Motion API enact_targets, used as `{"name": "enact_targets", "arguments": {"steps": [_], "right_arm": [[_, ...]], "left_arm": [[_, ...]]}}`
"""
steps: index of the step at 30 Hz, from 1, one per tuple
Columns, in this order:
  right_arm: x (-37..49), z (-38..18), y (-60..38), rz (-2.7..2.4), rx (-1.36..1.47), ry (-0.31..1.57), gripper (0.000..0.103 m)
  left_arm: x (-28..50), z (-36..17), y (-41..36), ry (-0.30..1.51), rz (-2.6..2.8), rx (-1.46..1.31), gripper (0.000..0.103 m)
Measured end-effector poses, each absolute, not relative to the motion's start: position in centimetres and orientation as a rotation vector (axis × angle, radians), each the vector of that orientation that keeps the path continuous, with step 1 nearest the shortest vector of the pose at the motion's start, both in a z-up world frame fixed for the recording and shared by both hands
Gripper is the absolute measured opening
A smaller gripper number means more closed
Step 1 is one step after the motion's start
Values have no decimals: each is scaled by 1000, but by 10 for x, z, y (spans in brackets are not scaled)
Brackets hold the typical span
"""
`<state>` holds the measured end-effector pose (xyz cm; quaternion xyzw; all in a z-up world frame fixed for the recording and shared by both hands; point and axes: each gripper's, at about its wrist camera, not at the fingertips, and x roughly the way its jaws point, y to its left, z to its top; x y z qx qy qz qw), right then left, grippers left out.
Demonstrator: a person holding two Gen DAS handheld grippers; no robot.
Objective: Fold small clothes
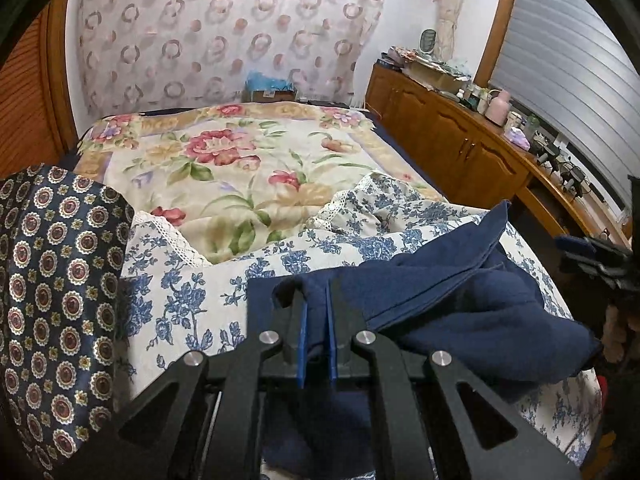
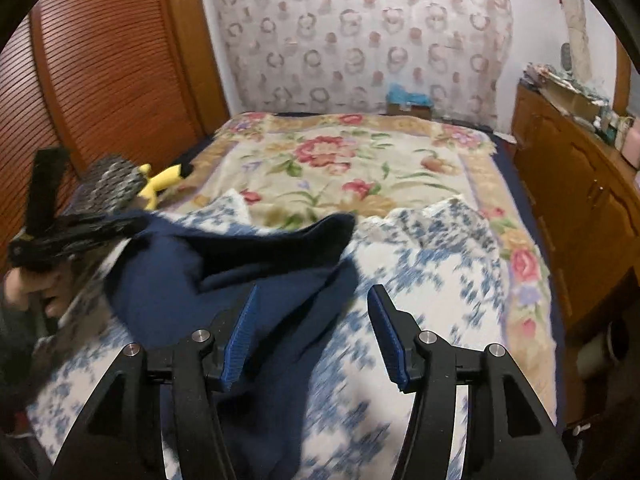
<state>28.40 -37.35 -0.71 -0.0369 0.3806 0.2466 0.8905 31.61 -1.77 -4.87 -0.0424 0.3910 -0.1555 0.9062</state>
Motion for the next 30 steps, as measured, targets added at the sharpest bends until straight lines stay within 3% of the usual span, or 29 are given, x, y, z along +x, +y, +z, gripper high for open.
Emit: {"name": "enact_targets", "arguments": {"steps": [15,18,20,22,30], "right_arm": [[245,-38,-349,614,25,955,57],[245,-37,-345,637,28,957,41],[244,-38,-342,663,24,960,17],[240,-34,-339,669,-4,934,6],[252,23,-328,575,-210,683,1]], "left_arm": [[313,-54,-15,814,-312,-92,6],[314,-54,-13,815,-313,-96,6],[315,-54,-13,815,-313,-96,6],[314,-54,-13,815,-313,-98,6],[315,-39,-6,794,-320,-155,6]]}}
